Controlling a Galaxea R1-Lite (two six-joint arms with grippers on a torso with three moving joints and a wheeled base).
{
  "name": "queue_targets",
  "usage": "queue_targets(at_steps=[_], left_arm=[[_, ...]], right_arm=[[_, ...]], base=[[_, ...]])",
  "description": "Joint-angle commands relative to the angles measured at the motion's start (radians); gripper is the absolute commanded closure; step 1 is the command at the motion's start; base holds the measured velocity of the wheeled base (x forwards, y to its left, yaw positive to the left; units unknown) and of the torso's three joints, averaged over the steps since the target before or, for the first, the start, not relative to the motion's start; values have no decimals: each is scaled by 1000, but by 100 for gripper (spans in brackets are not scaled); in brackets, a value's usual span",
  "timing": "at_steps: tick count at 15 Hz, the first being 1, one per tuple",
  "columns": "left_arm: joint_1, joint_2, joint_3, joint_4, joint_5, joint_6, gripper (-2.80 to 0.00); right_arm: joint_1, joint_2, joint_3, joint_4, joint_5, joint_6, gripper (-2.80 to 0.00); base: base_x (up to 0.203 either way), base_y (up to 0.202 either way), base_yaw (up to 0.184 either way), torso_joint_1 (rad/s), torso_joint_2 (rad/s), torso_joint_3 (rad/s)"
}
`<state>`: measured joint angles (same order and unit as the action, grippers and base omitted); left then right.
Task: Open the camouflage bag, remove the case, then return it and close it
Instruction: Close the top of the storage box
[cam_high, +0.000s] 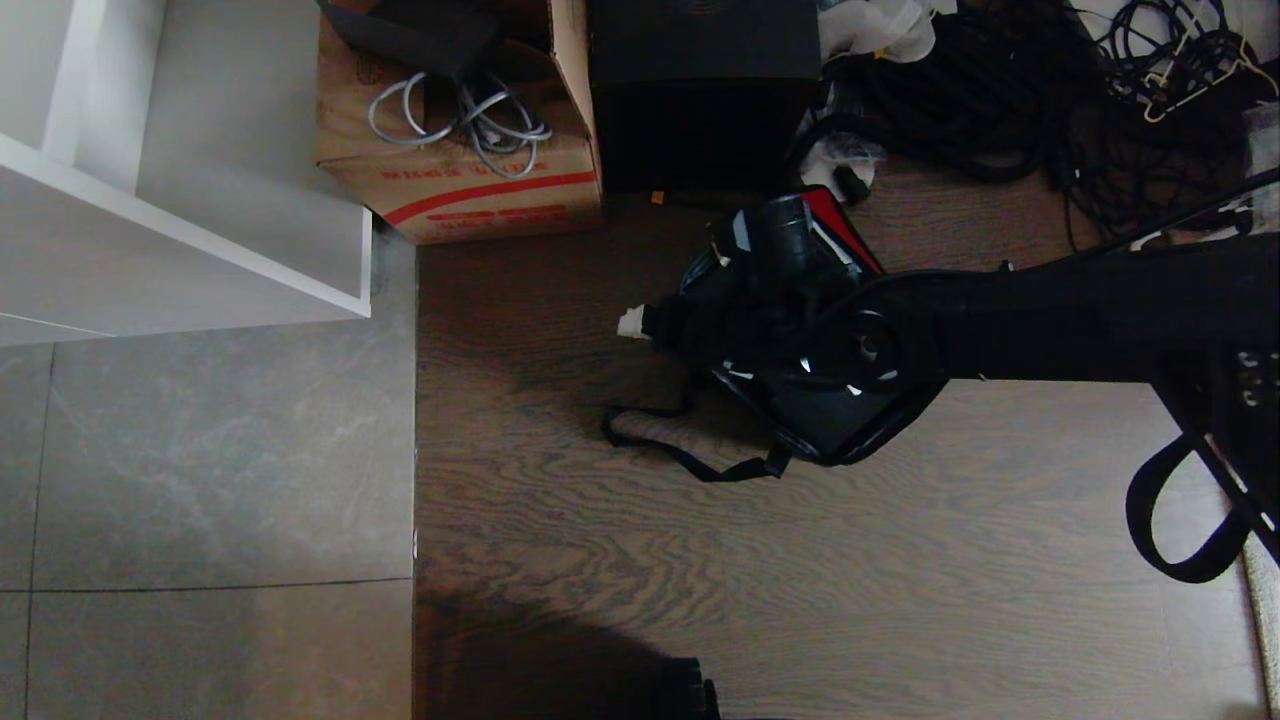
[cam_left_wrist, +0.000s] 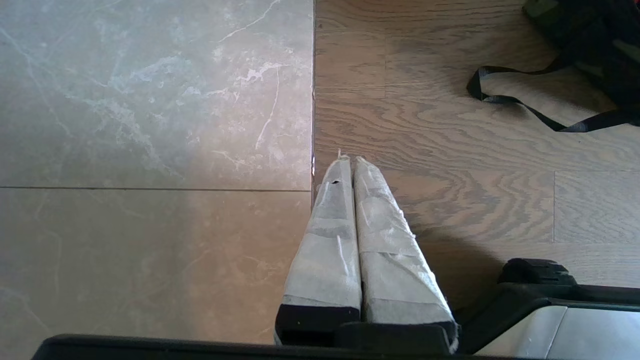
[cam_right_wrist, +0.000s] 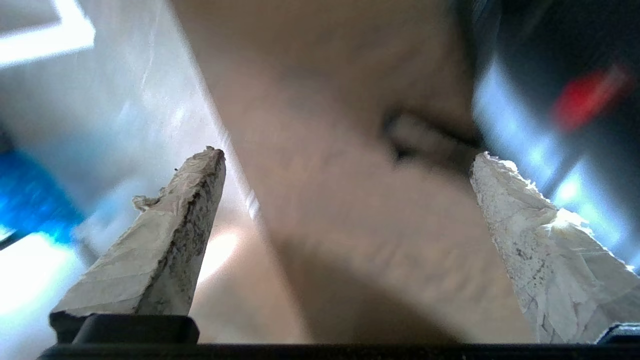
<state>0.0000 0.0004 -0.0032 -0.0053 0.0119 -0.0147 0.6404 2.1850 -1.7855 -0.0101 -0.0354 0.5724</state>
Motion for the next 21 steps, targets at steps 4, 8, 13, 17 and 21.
queue_targets(at_steps=[4, 8, 13, 17, 21], left_arm=[[0, 0, -1, -1, 0, -1, 0], [0, 0, 0, -2, 0, 1, 0], [0, -2, 0, -2, 0, -1, 0], [0, -2, 0, -2, 0, 1, 0], [0, 0, 0, -2, 0, -1, 0]], right_arm=[[8, 30, 9, 104, 98, 81, -280], [8, 107, 2, 80, 70, 72, -280], [7, 188, -45, -68, -100, -28, -280], [2, 196, -46, -131, -175, -94, -280], [-12, 184, -55, -219, -245, -187, -280]], base=[[0, 0, 0, 0, 0, 0], [0, 0, 0, 0, 0, 0], [0, 0, 0, 0, 0, 0], [0, 0, 0, 0, 0, 0], [0, 0, 0, 0, 0, 0]])
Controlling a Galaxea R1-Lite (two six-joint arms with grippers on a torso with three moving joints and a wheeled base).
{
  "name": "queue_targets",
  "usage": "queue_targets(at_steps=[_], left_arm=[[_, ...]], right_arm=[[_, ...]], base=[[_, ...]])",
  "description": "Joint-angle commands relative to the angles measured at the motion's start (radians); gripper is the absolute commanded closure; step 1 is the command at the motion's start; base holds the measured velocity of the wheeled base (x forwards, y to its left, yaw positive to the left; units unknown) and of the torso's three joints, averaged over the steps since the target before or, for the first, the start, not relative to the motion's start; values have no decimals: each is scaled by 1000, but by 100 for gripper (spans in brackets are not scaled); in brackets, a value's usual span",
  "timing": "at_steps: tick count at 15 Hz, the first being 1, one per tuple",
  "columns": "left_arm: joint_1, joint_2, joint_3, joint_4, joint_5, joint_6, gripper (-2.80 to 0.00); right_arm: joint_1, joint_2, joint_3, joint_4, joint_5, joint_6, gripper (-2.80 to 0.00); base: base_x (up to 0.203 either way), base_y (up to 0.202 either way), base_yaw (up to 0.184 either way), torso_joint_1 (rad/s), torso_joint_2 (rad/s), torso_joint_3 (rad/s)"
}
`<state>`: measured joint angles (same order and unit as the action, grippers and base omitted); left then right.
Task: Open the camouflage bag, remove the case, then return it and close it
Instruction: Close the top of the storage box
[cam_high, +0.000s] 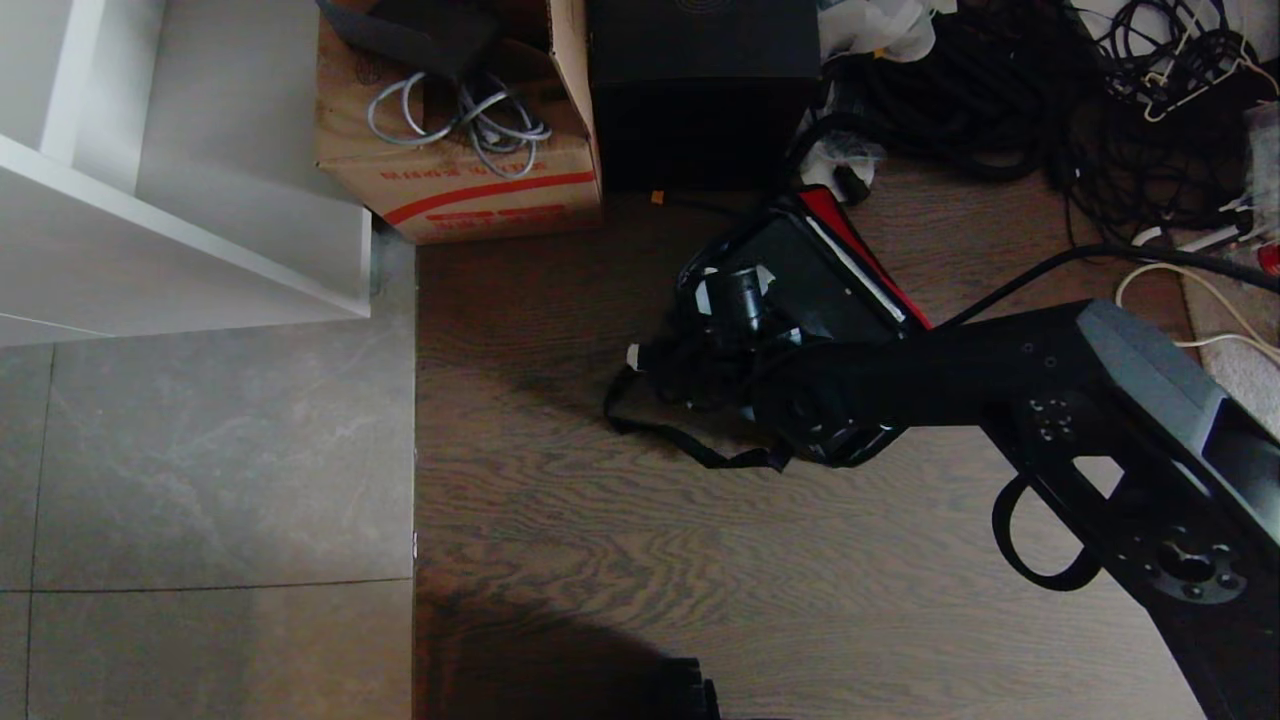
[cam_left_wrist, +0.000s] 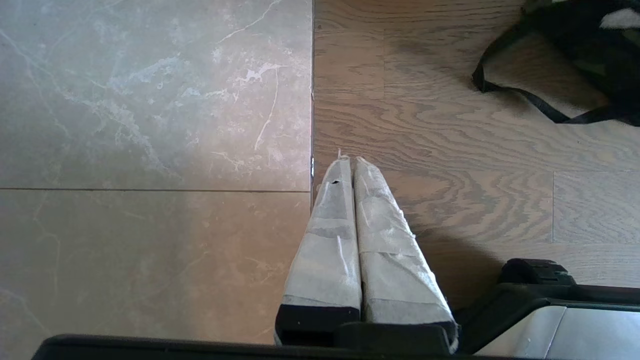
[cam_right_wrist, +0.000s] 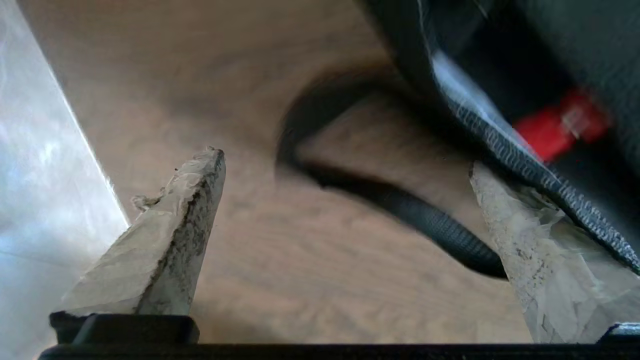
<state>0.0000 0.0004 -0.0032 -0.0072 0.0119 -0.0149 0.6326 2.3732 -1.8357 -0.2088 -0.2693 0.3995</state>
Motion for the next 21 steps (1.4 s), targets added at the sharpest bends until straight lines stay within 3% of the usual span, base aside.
queue_targets(at_steps=[1, 5, 10, 13, 18, 21], left_arm=[[0, 0, 0, 0, 0, 0, 0], [0, 0, 0, 0, 0, 0, 0], [0, 0, -1, 1, 0, 0, 0], [0, 0, -1, 1, 0, 0, 0], [0, 0, -1, 1, 0, 0, 0], [0, 0, -1, 3, 2, 1, 0]], right_arm=[[-5, -8, -3, -52, -38, -58, -280], [-4, -89, 81, -53, -50, -65, -280], [-4, -321, 286, -27, 106, 20, -280], [-37, -436, 434, -11, 143, 36, -280], [-282, -624, 621, -4, 144, 64, -280], [-434, -643, 748, -3, 178, 137, -280]], base=[[0, 0, 0, 0, 0, 0], [0, 0, 0, 0, 0, 0], [0, 0, 0, 0, 0, 0], [0, 0, 0, 0, 0, 0], [0, 0, 0, 0, 0, 0], [0, 0, 0, 0, 0, 0]])
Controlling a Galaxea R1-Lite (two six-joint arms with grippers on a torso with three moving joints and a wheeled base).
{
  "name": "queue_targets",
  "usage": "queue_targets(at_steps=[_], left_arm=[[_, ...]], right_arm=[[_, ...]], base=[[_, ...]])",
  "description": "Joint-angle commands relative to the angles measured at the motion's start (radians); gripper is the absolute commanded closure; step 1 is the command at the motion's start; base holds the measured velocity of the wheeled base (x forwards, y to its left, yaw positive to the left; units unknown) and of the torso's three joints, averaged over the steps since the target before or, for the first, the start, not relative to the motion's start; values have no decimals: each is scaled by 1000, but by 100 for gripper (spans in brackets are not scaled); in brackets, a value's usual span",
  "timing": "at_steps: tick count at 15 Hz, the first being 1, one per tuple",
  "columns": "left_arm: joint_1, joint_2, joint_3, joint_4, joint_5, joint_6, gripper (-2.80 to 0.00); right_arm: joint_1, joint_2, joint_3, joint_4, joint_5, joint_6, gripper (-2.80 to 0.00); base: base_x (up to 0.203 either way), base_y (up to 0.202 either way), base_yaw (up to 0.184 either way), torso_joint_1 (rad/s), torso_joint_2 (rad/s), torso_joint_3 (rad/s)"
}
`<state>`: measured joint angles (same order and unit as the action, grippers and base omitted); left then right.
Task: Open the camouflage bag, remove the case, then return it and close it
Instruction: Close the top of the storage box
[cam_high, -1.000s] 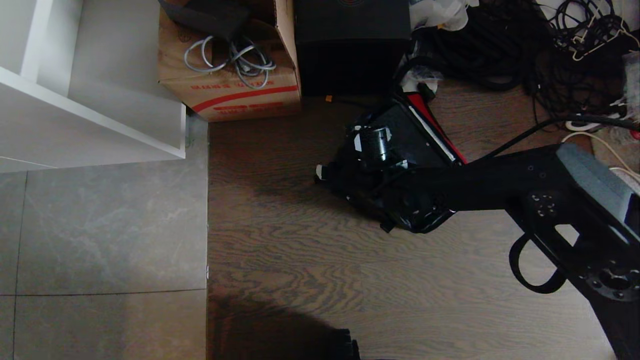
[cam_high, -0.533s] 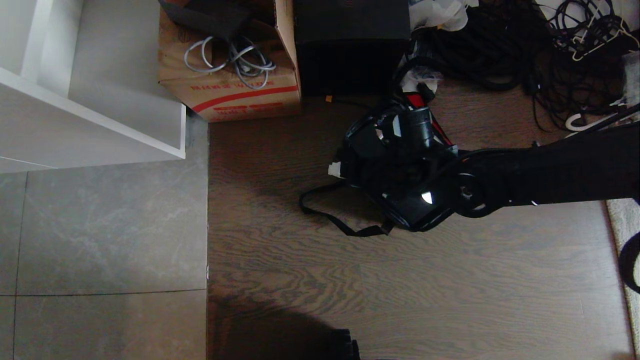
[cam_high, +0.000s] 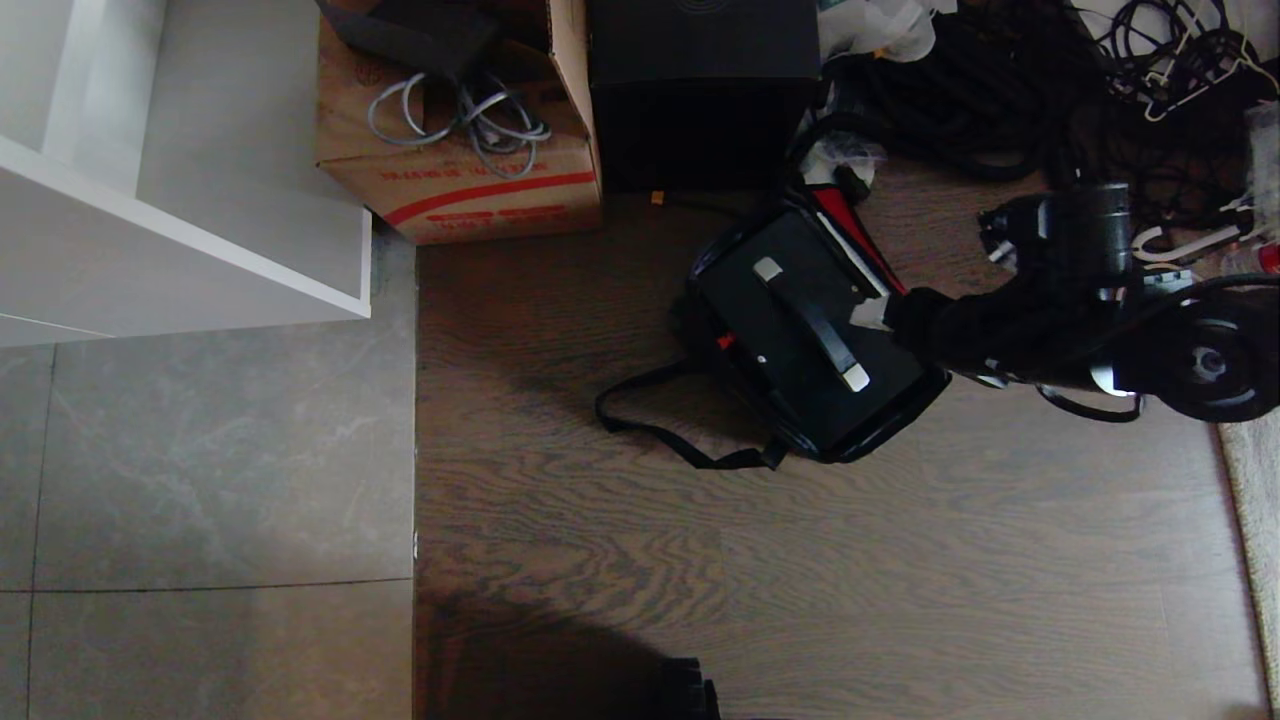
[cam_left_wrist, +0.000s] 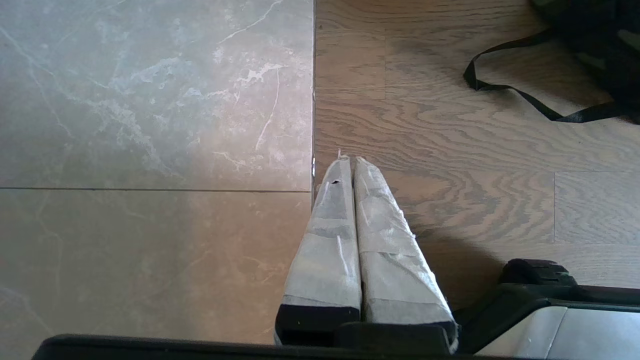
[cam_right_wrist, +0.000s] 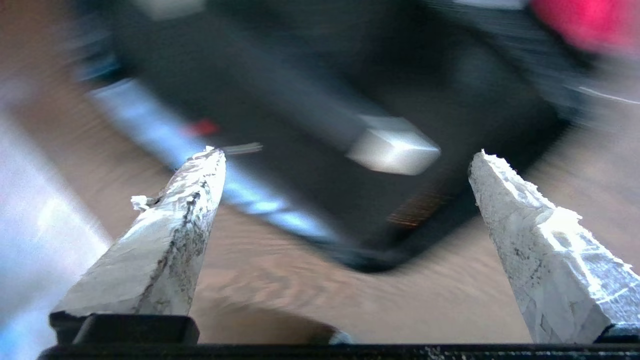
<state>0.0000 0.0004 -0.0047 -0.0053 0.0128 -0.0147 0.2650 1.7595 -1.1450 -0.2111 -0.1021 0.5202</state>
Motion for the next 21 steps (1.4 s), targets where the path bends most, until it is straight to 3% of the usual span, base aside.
queue_targets(at_steps=[1, 2, 3, 9, 11, 12, 17, 19, 21], left_arm=[[0, 0, 0, 1, 1, 1, 0], [0, 0, 0, 1, 1, 1, 0], [0, 0, 0, 1, 1, 1, 0], [0, 0, 0, 1, 1, 1, 0], [0, 0, 0, 1, 1, 1, 0], [0, 0, 0, 1, 1, 1, 0], [0, 0, 0, 1, 0, 1, 0], [0, 0, 0, 1, 0, 1, 0], [0, 0, 0, 0, 0, 1, 0]], right_arm=[[-119, -24, 77, -4, 94, 43, -280], [-175, -20, 71, -15, 198, 61, -280], [-203, -11, 51, -22, 228, 75, -280], [-300, 81, -47, -23, 295, 88, -280], [-320, 114, -73, -21, 264, 23, -280], [-330, 130, -73, -27, 265, 57, -280], [-356, 254, -206, -51, 257, 519, -280], [-364, 295, -230, 13, 253, 588, -280], [-365, 319, -269, 68, 223, 596, -280]], base=[[0, 0, 0, 0, 0, 0], [0, 0, 0, 0, 0, 0], [0, 0, 0, 0, 0, 0], [0, 0, 0, 0, 0, 0], [0, 0, 0, 0, 0, 0], [0, 0, 0, 0, 0, 0], [0, 0, 0, 0, 0, 0], [0, 0, 0, 0, 0, 0], [0, 0, 0, 0, 0, 0]])
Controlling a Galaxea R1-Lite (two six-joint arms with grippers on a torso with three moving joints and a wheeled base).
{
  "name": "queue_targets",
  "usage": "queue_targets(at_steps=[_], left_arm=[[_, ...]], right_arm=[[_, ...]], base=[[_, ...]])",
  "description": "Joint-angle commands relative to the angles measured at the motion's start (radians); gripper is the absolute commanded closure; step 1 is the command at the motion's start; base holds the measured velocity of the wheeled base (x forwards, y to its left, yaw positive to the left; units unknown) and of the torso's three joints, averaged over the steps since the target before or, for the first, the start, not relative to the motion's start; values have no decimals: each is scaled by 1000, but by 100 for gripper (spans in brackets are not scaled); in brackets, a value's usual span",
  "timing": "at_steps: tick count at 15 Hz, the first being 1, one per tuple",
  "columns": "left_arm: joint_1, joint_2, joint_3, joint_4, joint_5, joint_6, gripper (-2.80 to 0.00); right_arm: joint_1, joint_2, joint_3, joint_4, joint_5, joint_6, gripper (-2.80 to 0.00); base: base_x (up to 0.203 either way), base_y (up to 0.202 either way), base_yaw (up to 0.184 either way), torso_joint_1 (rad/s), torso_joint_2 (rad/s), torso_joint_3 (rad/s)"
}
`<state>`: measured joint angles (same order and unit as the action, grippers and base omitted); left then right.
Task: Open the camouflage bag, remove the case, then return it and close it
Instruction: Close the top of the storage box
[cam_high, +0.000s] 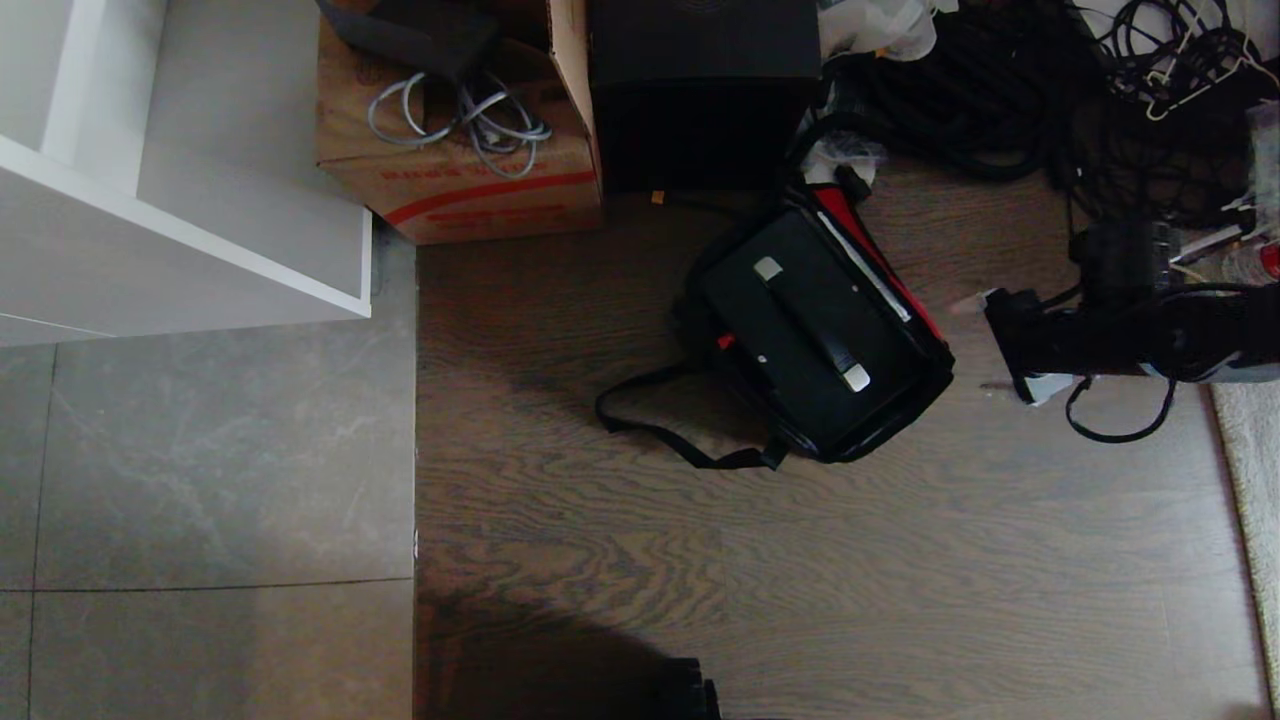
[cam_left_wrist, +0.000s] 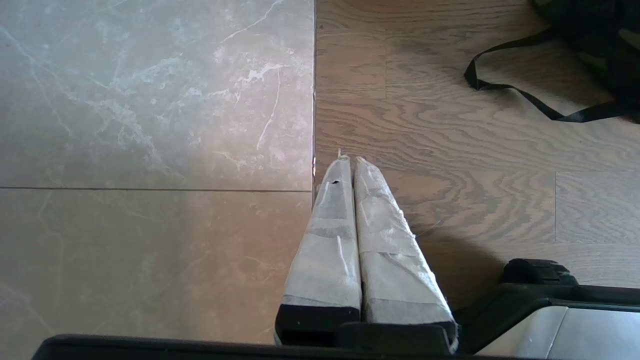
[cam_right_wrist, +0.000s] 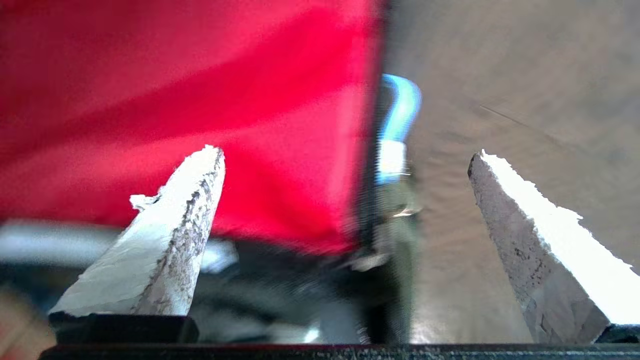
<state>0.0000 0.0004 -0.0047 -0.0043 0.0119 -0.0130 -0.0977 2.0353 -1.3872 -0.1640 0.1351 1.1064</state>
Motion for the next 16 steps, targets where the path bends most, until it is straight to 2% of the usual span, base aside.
queue_targets(at_steps=[1, 5, 7, 10, 16], left_arm=[[0, 0, 0, -2, 0, -1, 0], [0, 0, 0, 0, 0, -1, 0], [0, 0, 0, -1, 0, -1, 0], [0, 0, 0, -2, 0, -1, 0], [0, 0, 0, -2, 0, -1, 0]], right_arm=[[-4, 59, -34, 32, -33, 11, -280], [-12, 76, -41, 43, -24, 90, -280], [-12, 98, -76, 41, -13, 97, -280], [-15, 145, -171, -7, -12, 173, -280], [-7, 200, -256, -11, -3, 214, -280]], base=[[0, 0, 0, 0, 0, 0], [0, 0, 0, 0, 0, 0], [0, 0, 0, 0, 0, 0], [0, 0, 0, 0, 0, 0], [0, 0, 0, 0, 0, 0]])
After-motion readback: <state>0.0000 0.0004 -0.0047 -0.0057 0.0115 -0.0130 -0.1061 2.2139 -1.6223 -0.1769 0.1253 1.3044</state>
